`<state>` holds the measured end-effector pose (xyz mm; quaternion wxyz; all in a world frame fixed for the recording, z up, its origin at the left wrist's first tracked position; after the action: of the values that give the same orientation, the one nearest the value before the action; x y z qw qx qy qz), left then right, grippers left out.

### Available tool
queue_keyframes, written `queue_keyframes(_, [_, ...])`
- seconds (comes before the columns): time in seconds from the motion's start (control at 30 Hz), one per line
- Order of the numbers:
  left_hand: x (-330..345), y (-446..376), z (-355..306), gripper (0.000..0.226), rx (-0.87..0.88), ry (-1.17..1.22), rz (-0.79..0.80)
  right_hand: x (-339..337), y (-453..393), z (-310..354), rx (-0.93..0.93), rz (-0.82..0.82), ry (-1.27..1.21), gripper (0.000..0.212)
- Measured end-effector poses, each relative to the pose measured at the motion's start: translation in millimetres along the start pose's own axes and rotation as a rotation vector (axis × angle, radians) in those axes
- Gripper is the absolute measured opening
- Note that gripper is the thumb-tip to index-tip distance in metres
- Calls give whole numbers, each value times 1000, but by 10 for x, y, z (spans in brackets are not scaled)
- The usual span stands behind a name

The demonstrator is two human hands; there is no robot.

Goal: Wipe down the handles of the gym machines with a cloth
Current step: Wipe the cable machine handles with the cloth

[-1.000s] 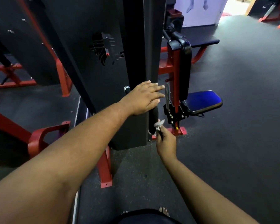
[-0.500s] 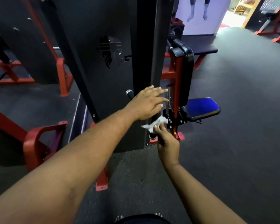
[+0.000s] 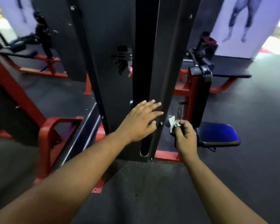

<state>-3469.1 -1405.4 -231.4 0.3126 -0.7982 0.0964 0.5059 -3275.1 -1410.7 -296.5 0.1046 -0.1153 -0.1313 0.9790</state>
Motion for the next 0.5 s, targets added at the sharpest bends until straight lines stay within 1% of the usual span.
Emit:
queue_keyframes(0.07, [27,101,-78,53,-160,-23,-105,39,-216,-39,-47,148,8,22])
queue_keyframes(0.13, [73,185,-160,56,-315,-56,-202,106,-350,-37,-78,271,13,23])
queue_keyframes(0.2, [116,224,-223,59,-462,-110,-251,171,-445,41,-132,353,13,25])
queue_keyframes(0.27, [134,238,-253,61,-572,-160,-266,269,-556,118,-176,417,29,21])
queue_keyframes(0.37, [183,237,-262,62,-660,-275,-283,485,-796,195,-229,480,12,17])
queue_keyframes(0.5, [223,228,-240,59,-706,-371,-370,683,-991,204,-239,493,-64,5])
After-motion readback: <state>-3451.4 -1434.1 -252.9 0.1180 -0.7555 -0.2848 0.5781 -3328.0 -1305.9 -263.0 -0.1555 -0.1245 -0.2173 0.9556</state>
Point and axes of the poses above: each hand's wrist, its own y-axis away from the middle knuckle, its own x-axis out of the palm, z = x × y, the point moved 7 cm from there along -y, towards the middle knuckle, and after that the axes turned 4 degrees about y, right-handed, at the moved point
